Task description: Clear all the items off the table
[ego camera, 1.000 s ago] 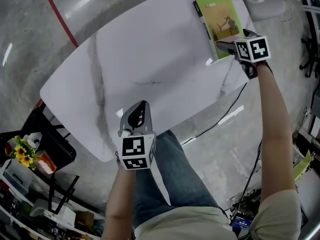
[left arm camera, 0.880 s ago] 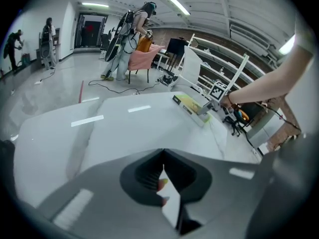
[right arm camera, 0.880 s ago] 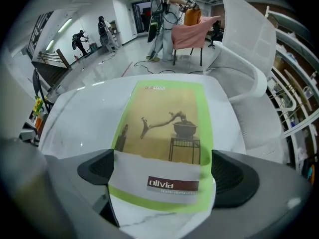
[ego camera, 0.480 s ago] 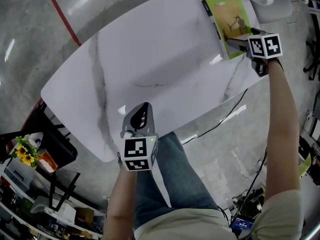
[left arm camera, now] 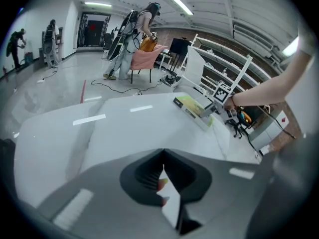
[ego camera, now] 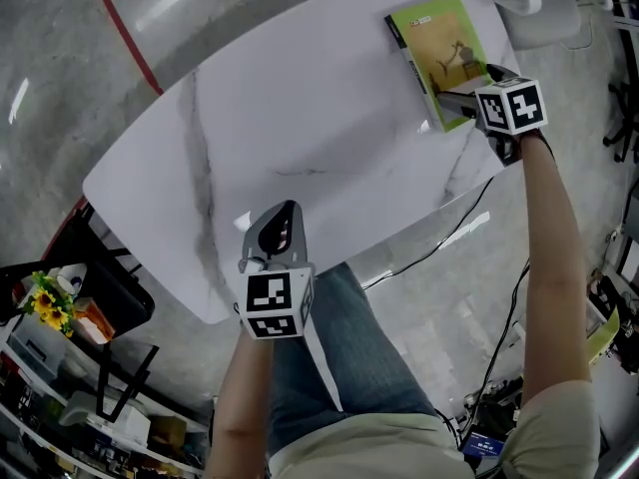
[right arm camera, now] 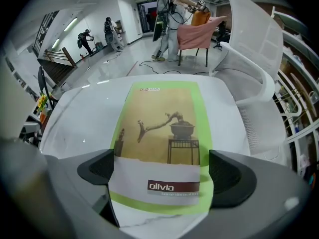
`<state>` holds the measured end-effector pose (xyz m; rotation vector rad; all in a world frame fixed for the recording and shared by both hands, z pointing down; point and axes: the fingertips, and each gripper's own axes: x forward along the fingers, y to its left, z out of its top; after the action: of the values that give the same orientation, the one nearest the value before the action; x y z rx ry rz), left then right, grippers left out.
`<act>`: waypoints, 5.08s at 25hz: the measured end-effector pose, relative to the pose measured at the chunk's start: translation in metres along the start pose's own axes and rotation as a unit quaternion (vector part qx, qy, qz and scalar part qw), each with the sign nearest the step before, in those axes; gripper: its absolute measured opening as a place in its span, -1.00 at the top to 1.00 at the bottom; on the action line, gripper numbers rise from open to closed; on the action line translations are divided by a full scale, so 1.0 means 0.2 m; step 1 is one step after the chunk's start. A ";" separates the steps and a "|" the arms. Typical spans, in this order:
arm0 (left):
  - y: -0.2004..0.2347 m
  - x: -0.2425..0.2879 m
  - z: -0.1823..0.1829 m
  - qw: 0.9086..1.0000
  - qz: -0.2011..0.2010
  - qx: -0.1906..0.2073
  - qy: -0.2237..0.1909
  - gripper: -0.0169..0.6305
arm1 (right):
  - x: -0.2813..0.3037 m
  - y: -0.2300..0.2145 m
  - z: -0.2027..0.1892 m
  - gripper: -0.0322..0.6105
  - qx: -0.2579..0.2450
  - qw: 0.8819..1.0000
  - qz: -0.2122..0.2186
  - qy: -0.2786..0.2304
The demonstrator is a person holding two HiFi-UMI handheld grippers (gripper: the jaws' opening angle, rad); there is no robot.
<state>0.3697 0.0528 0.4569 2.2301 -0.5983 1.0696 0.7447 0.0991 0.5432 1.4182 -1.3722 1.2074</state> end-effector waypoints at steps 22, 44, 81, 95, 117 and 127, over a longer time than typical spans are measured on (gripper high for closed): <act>0.18 -0.22 -0.15 0.999 0.027 -0.022 -0.020 0.92 | -0.04 0.93 -0.12 -0.38 -0.066 0.997 0.016 -0.024; 0.38 -0.44 -0.31 0.998 0.045 -0.040 -0.034 0.92 | -0.05 1.33 -0.11 0.90 -0.152 0.988 -0.029 -0.024; -0.20 0.37 -0.17 0.984 -0.118 -0.107 0.083 -0.20 | -0.01 0.96 0.06 -0.04 0.034 0.977 0.203 -0.050; -0.18 0.44 -0.19 0.982 -0.092 -0.131 0.095 0.11 | 0.07 0.99 0.08 0.22 0.070 0.969 0.233 -0.037; 0.02 0.15 -0.19 0.982 -0.070 -0.171 0.043 0.26 | -0.11 1.31 0.23 0.31 0.051 0.972 0.216 -0.074; 0.22 -0.13 -0.19 0.980 -0.047 -0.191 -0.005 0.27 | -0.24 1.61 0.36 0.32 0.030 0.969 0.224 -0.097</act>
<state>0.3077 0.0501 0.4680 1.9094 -0.6358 0.8169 0.4342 0.0134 0.4583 1.3336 -1.8780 1.4315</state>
